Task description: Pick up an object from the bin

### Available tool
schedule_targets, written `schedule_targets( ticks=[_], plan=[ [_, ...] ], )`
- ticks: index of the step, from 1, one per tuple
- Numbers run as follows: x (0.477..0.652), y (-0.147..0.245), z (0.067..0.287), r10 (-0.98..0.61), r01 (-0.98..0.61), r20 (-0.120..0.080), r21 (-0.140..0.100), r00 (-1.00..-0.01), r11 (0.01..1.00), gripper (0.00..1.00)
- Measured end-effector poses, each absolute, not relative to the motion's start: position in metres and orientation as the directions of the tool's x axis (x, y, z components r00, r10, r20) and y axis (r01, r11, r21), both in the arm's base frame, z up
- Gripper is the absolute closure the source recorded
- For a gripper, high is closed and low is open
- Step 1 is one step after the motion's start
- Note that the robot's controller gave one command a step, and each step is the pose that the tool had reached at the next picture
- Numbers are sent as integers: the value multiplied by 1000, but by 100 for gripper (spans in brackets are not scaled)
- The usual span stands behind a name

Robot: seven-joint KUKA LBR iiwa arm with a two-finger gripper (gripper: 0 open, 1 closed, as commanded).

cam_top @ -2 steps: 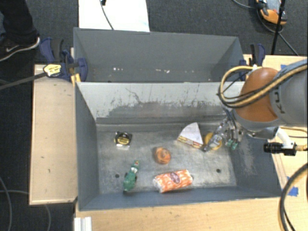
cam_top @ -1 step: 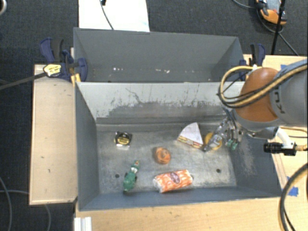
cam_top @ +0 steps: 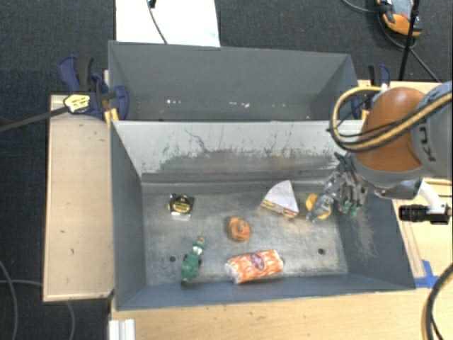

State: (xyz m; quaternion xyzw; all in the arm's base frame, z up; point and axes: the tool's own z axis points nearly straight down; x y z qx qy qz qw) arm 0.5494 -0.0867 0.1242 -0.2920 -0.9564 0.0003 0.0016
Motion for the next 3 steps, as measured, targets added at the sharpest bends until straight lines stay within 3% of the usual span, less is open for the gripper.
schedule_targets(
  ticks=[1,2,3],
  plan=[
    [562,-115,75,579,579,-5,5,-815,815,100],
    [562,-115,75,578,578,-5,5,-816,816,100],
    [560,-99,224,591,591,-2,1,-806,806,100]
  ],
)
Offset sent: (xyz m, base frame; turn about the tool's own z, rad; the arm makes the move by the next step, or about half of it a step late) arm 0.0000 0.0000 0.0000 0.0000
